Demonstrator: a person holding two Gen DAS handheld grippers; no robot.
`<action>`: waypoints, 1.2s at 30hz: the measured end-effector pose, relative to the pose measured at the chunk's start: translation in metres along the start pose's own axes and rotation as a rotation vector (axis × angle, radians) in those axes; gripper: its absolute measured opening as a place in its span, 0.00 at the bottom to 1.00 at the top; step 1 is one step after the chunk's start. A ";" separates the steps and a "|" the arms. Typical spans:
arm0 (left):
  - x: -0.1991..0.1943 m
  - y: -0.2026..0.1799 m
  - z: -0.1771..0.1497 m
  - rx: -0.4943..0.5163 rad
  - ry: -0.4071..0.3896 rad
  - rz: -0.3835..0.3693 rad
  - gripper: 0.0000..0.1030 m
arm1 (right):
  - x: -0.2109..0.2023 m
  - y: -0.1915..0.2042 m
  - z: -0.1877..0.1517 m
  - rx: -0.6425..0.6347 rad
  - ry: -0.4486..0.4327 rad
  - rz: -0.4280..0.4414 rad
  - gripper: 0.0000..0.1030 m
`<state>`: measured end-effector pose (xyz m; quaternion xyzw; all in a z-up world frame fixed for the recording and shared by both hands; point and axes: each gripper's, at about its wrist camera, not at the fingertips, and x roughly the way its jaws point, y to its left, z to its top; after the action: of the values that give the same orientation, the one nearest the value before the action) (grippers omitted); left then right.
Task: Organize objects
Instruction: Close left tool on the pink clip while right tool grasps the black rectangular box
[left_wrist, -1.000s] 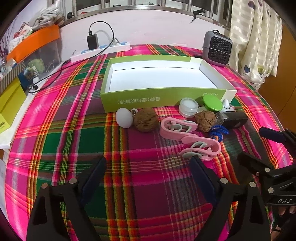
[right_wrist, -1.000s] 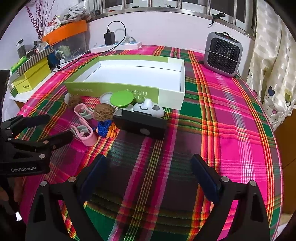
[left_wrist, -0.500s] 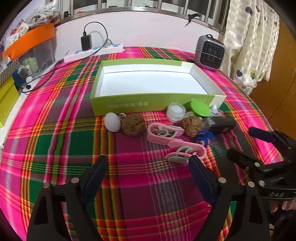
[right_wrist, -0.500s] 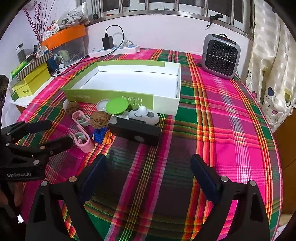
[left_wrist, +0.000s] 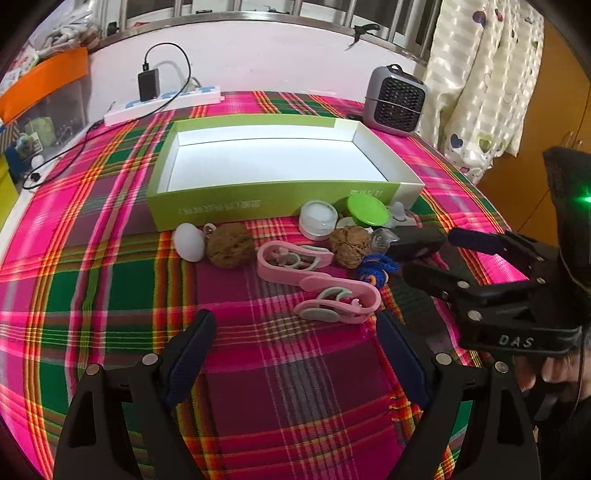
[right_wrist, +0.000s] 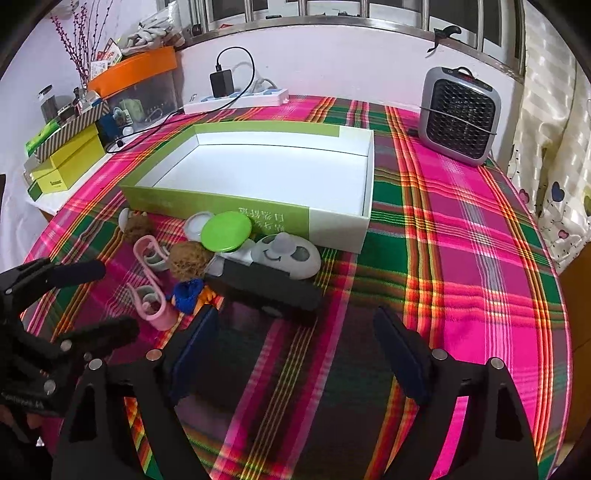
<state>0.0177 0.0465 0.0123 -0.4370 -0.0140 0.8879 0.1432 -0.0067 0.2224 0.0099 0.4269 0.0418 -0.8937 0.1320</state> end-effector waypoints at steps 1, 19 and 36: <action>0.000 0.000 0.000 0.000 0.001 0.000 0.86 | 0.002 0.000 0.001 -0.001 0.004 0.008 0.83; -0.005 0.016 0.002 -0.038 -0.010 0.010 0.86 | -0.016 0.018 -0.017 -0.075 0.056 0.158 0.35; -0.008 0.016 -0.001 -0.051 0.006 -0.032 0.86 | -0.013 0.025 -0.001 -0.195 0.018 0.149 0.46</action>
<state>0.0189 0.0290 0.0152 -0.4430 -0.0432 0.8834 0.1463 0.0090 0.2009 0.0202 0.4217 0.0980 -0.8693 0.2384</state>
